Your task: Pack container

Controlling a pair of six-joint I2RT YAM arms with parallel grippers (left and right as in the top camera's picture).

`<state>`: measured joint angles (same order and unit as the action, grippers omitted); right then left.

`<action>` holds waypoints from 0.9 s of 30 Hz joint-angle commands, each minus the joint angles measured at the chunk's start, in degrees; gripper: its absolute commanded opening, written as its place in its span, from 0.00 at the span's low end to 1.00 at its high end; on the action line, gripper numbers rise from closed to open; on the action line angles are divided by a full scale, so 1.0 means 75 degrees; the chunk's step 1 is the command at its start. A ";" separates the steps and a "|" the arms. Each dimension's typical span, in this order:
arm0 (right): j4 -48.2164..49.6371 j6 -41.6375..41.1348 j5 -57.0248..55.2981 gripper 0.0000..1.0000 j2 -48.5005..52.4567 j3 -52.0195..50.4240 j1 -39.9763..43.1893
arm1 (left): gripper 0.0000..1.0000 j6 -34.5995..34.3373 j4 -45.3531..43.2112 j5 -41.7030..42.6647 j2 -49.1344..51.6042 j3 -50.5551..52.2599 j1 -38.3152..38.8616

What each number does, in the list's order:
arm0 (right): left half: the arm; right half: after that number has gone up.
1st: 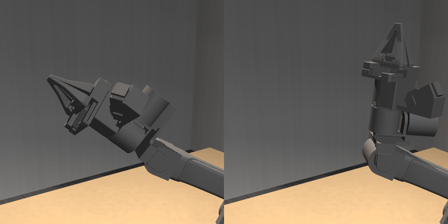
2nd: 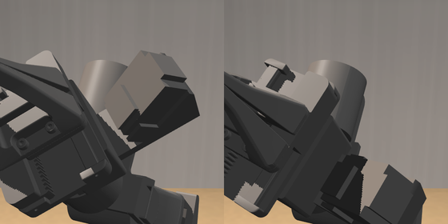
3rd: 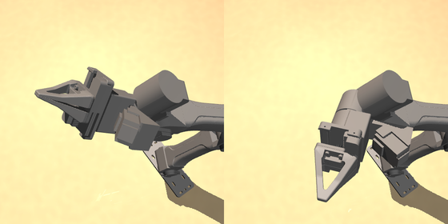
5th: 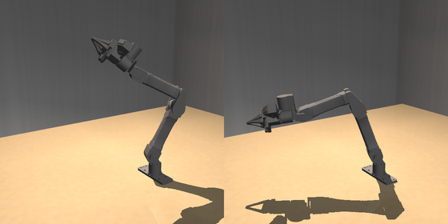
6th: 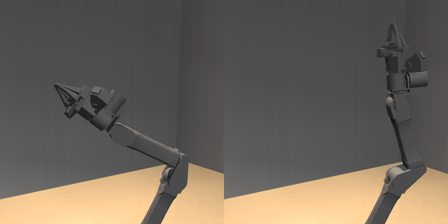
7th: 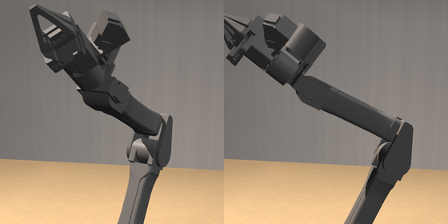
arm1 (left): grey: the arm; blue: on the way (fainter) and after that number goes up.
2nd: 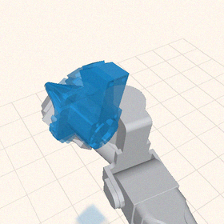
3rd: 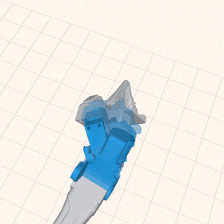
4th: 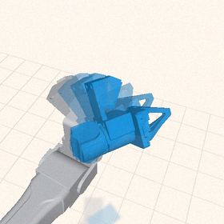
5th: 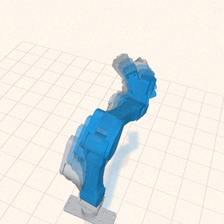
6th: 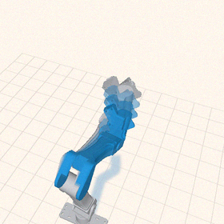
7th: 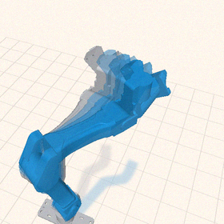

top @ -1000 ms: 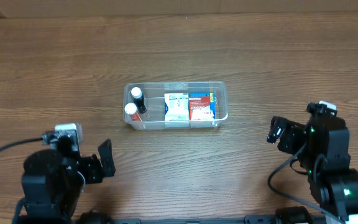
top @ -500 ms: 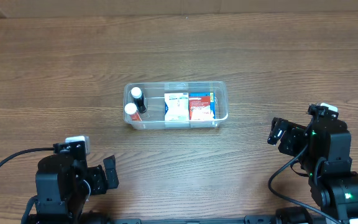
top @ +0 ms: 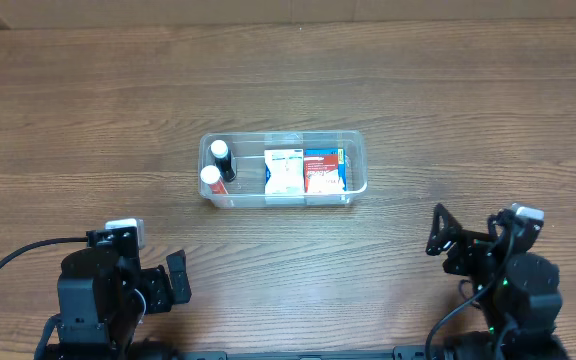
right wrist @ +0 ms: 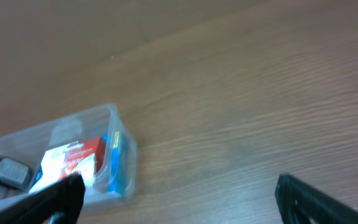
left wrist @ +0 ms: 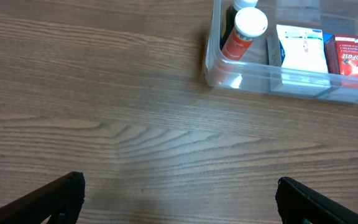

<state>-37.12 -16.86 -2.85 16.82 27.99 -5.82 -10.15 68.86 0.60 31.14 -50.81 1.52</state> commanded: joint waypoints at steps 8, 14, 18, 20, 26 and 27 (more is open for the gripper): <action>0.3713 0.2090 0.1183 1.00 -0.2221 -0.3229 -0.0187 | 1.00 -0.0079 -0.0015 -0.0108 -0.0055 0.0009 0.0015; 0.3824 0.3343 0.1192 1.00 -0.2221 -0.3427 -0.0187 | 1.00 -0.0079 -0.0015 -0.0108 -0.0055 0.0009 0.0015; 0.3858 0.3343 0.1268 1.00 -0.2221 -0.3427 -0.0187 | 1.00 -0.0079 -0.0015 -0.0108 -0.0055 0.0009 0.0015; 0.4156 0.3465 0.1352 1.00 -0.2221 -0.3433 -0.0187 | 1.00 -0.0079 -0.0015 -0.0108 -0.0055 0.0009 0.0015; 0.3891 0.3421 0.1253 1.00 -0.2215 -0.3456 -0.0187 | 1.00 -0.0079 -0.0015 -0.0108 -0.0055 0.0009 0.0015; 0.3891 0.3421 0.1253 1.00 -0.2215 -0.3456 -0.0187 | 1.00 -0.0079 -0.0015 -0.0108 -0.0055 0.0009 0.0015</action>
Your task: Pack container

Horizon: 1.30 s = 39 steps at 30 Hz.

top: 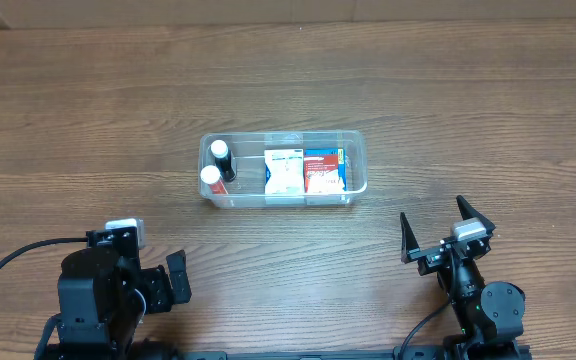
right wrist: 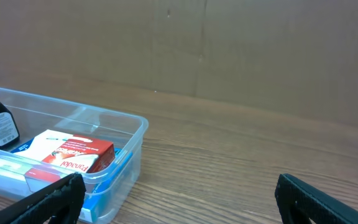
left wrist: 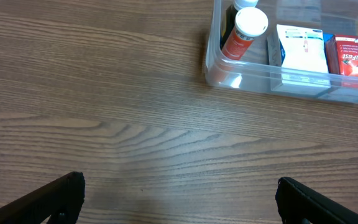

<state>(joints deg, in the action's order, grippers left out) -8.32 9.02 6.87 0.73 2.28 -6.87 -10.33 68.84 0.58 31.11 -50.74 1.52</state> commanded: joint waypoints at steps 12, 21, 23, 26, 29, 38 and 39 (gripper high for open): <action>0.0067 -0.0029 -0.0044 1.00 -0.0067 -0.0029 -0.0050 | 1.00 -0.0055 -0.0012 -0.0105 -0.0052 0.0000 0.0015; 0.0067 -0.0029 -0.0041 1.00 -0.0067 -0.0029 -0.0050 | 1.00 -0.0055 -0.0015 -0.0105 -0.0052 0.0000 0.0015; 0.0067 -0.0029 -0.0044 1.00 -0.0067 -0.0029 -0.0050 | 1.00 -0.0052 -0.0012 -0.0114 -0.0111 0.0003 0.0003; 0.0067 -0.0029 -0.0044 1.00 -0.0067 -0.0029 -0.0050 | 1.00 0.0090 -0.0350 -0.0283 -0.0659 0.0370 -0.0073; 0.0067 -0.0029 -0.0041 1.00 -0.0067 -0.0029 -0.0050 | 1.00 0.0417 -0.1297 -0.0306 -0.1734 0.1501 -0.0117; 0.0067 -0.0029 -0.0041 1.00 -0.0067 -0.0029 -0.0050 | 1.00 0.1174 -0.5951 -0.0271 -0.3975 0.5018 -0.0128; 0.0067 -0.0029 -0.0044 1.00 -0.0067 -0.0029 -0.0050 | 1.00 0.1402 -0.6712 -0.0274 -0.4025 0.5327 -0.0128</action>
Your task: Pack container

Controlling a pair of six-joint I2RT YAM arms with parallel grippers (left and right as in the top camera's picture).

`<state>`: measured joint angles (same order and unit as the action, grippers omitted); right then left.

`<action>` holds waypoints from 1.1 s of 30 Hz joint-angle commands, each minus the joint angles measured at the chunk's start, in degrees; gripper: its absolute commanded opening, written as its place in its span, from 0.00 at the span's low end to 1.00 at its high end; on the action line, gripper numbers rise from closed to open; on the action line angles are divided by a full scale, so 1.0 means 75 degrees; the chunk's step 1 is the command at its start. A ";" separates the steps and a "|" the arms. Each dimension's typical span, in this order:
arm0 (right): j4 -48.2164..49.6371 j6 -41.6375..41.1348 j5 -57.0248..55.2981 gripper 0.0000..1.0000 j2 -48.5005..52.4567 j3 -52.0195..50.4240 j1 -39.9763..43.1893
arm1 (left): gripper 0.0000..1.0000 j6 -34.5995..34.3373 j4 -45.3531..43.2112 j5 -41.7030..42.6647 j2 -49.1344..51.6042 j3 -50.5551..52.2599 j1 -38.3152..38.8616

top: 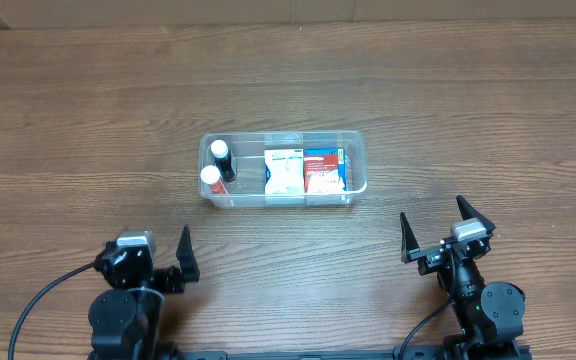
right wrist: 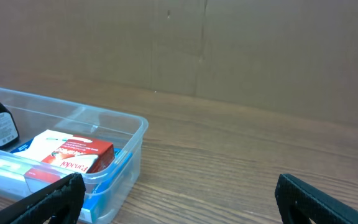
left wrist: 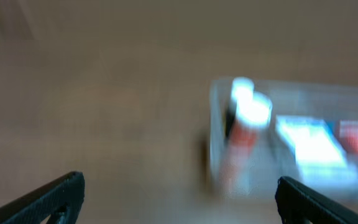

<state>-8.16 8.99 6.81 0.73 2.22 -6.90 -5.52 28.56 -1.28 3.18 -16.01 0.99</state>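
Observation:
A clear plastic container [top: 358, 150] lies mid-table. Inside stand a dark bottle [top: 219, 150] and an orange bottle [top: 210, 178], both white-capped, beside a white-and-blue box [top: 284, 172] and a red box [top: 324, 170]. My left gripper [top: 156, 252] sits near the front edge at the left, open and empty. Its wrist view is motion-blurred, with the container [left wrist: 303, 186] and orange bottle [left wrist: 244, 134] ahead of the gripper [left wrist: 179, 199]. My right gripper [top: 438, 230] is at the front right, open and empty. From it I see the container's end [right wrist: 138, 124], the red box [right wrist: 73, 152] and the dark bottle.
Bare wooden tabletop [top: 468, 90] surrounds the container on all sides. A brown cardboard wall [right wrist: 229, 50] stands behind the table's far edge. A black cable [top: 48, 290] runs off to the left from the left arm.
The left arm has changed pose: its wrist view looked down at the table and container corner, and now looks more level and is blurred. The right arm and container contents are unchanged.
At first both arms sat at the front edge, open, the right wrist view tilted over the container's right end. Then the right arm stood lower with a level view of the container. Now the left arm has changed pose likewise. The container's contents stayed put throughout.

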 commanded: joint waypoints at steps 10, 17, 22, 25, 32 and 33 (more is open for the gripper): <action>0.0047 -0.0026 -0.0035 1.00 -0.0067 -0.0020 -0.0047 | 1.00 0.1422 -0.3214 0.0172 -0.0396 0.2098 -0.0073; 0.0047 -0.0026 -0.0032 1.00 -0.0067 -0.0020 -0.0047 | 1.00 0.1422 -0.3214 0.0172 -0.0391 0.2098 -0.0073; 0.0047 -0.0026 -0.0035 1.00 -0.0067 -0.0020 -0.0047 | 1.00 0.1422 -0.3214 0.0172 -0.0391 0.2098 -0.0073; 0.0047 -0.0026 -0.0035 1.00 -0.0067 -0.0020 -0.0047 | 1.00 0.1422 -0.3214 0.0172 -0.0391 0.2098 -0.0073; 0.0047 -0.0026 -0.0035 1.00 -0.0067 -0.0020 -0.0047 | 1.00 0.1422 -0.3214 0.0172 -0.0391 0.2098 -0.0073; 0.0047 -0.0026 -0.0035 1.00 -0.0067 -0.0020 -0.0047 | 1.00 0.1422 -0.3214 0.0172 -0.0391 0.2098 -0.0073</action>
